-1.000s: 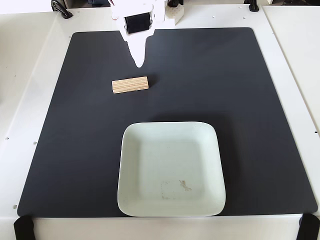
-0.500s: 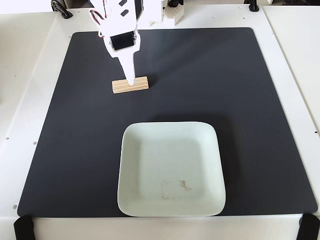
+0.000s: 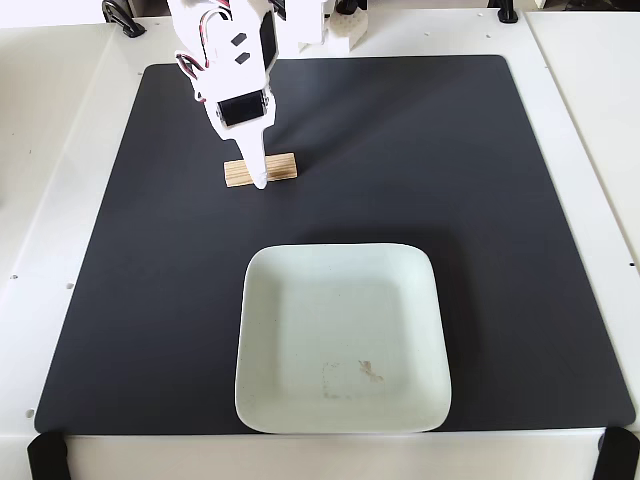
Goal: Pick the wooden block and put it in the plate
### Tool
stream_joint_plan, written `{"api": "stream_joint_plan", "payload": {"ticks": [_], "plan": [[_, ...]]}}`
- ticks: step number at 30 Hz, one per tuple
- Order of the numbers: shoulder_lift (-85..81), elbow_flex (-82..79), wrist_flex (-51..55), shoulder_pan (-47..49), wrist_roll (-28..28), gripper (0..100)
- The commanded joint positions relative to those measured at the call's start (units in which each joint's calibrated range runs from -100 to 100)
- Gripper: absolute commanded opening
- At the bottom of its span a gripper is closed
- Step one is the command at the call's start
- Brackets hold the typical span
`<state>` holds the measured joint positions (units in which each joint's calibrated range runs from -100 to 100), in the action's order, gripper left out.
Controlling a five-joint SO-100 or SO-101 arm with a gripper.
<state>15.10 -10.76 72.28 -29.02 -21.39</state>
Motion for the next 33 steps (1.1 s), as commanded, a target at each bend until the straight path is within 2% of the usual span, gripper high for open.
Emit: {"api": "stream_joint_plan", "payload": {"ticks": [1, 13, 16, 19, 28, 33], "plan": [[-0.18, -1.07, -2.42, 0.02, -0.34, 23], [-0.18, -8.09, -5.6, 0.24, -0.34, 22], [-0.18, -8.54, -5.51, 0.46, -0.34, 14], [-0.18, -8.81, -5.51, 0.8, -0.18, 0], [-5.27, -11.78, -5.51, 1.25, -0.45, 1], [-19.93, -18.7, -5.51, 3.15, -6.96, 1]]}}
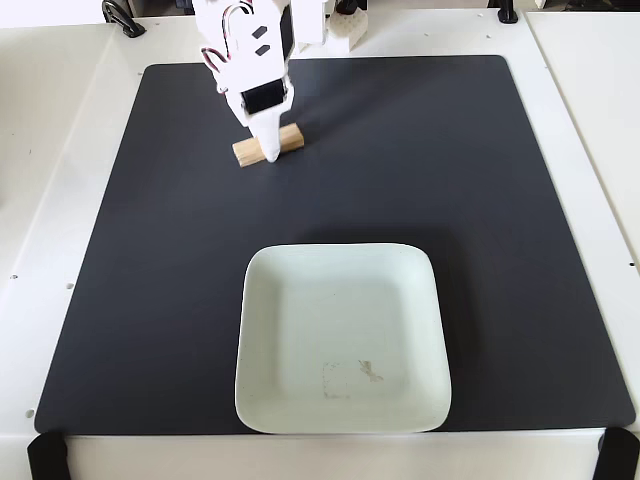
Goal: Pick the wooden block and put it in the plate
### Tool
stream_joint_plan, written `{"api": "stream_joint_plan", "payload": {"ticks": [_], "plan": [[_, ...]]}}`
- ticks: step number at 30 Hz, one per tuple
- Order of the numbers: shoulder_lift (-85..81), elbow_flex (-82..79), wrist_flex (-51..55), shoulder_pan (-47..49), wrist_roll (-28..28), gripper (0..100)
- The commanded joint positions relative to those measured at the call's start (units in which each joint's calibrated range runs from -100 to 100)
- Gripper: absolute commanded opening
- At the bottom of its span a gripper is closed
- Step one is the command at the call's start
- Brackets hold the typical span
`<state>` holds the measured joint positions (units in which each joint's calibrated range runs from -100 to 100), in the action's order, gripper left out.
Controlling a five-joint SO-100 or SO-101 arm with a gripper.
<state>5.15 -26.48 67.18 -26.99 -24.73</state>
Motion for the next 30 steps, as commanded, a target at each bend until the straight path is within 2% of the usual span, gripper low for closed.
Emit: {"api": "stream_joint_plan", "payload": {"ticks": [1, 9, 12, 16, 22, 27, 30], "plan": [[-13.54, -4.87, -0.41, 1.24, -5.28, 1], [-42.69, -23.77, -2.0, 1.46, -18.25, 1], [-50.99, -30.96, -9.16, 4.93, -23.86, 1], [-56.67, -39.06, -26.39, 8.96, -29.25, 1], [-52.43, -45.27, -52.46, 13.44, -29.79, 1], [-40.49, -42.12, -67.84, 15.68, -29.73, 1], [-31.76, -36.36, -73.14, 17.14, -29.73, 1]]}}
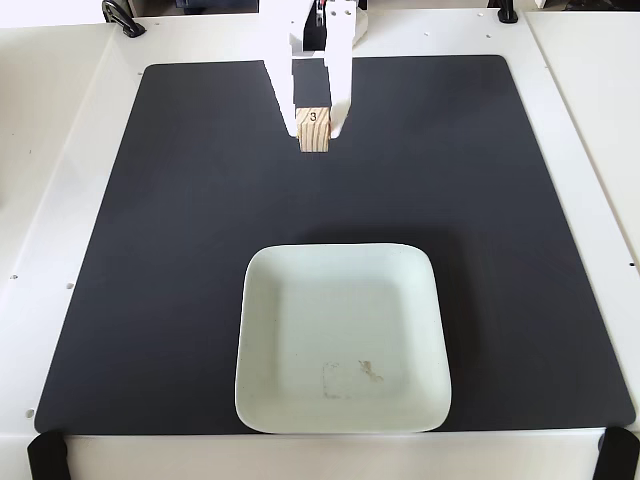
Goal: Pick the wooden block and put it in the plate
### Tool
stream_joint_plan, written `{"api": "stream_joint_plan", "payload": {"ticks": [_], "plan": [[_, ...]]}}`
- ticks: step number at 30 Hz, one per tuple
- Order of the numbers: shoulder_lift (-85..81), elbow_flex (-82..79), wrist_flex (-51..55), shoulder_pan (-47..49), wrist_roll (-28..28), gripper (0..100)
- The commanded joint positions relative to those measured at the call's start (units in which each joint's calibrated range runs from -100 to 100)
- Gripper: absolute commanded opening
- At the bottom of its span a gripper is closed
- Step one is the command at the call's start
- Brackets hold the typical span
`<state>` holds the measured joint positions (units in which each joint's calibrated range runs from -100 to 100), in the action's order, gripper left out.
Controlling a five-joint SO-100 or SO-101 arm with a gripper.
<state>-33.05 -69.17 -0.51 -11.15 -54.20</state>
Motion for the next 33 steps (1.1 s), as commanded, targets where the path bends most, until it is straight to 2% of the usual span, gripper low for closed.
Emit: {"api": "stream_joint_plan", "payload": {"ticks": [1, 10, 18, 24, 33], "plan": [[9.49, 8.85, -6.16, 1.3, -0.26, 1], [32.2, 38.9, -5.19, 2.2, 3.37, 1], [44.83, 61.12, 13.28, 2.31, 1.82, 1], [49.91, 67.87, 14.52, 2.98, 1.88, 1], [51.02, 68.5, 14.69, 3.32, 1.72, 2]]}}
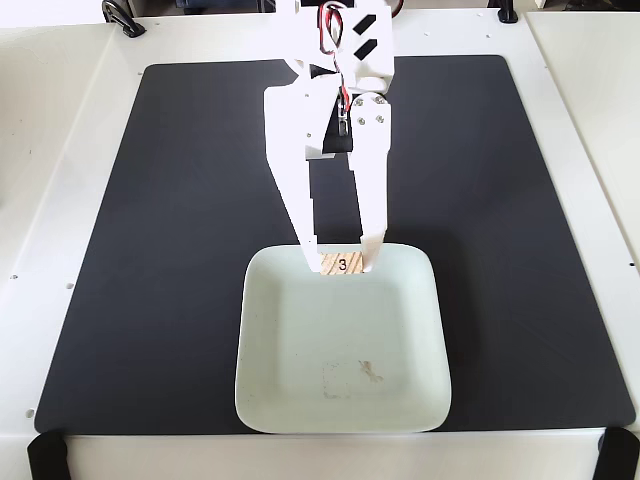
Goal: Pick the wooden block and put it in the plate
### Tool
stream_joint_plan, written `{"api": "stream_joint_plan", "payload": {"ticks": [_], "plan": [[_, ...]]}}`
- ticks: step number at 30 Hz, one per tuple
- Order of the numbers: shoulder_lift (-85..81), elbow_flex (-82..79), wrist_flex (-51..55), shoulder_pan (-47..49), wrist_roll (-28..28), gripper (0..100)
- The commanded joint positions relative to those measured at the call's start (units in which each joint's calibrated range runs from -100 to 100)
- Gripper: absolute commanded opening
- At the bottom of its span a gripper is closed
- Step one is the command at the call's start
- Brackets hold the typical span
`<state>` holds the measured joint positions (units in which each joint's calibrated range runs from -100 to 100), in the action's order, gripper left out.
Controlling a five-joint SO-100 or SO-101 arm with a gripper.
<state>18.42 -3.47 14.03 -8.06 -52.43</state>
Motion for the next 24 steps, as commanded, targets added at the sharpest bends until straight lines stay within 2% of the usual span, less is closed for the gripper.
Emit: {"api": "stream_joint_plan", "payload": {"ticks": [1, 8, 15, 18, 24], "plan": [[-0.37, 2.52, 0.15, 0.22, -0.16, 2], [0.31, 0.64, 0.07, -0.33, -0.32, 3], [0.73, 0.73, 0.07, -0.89, -0.32, 28], [0.73, 0.73, 0.07, -0.89, -0.32, 34], [0.57, 0.73, 0.07, -0.89, -0.32, 32]]}}
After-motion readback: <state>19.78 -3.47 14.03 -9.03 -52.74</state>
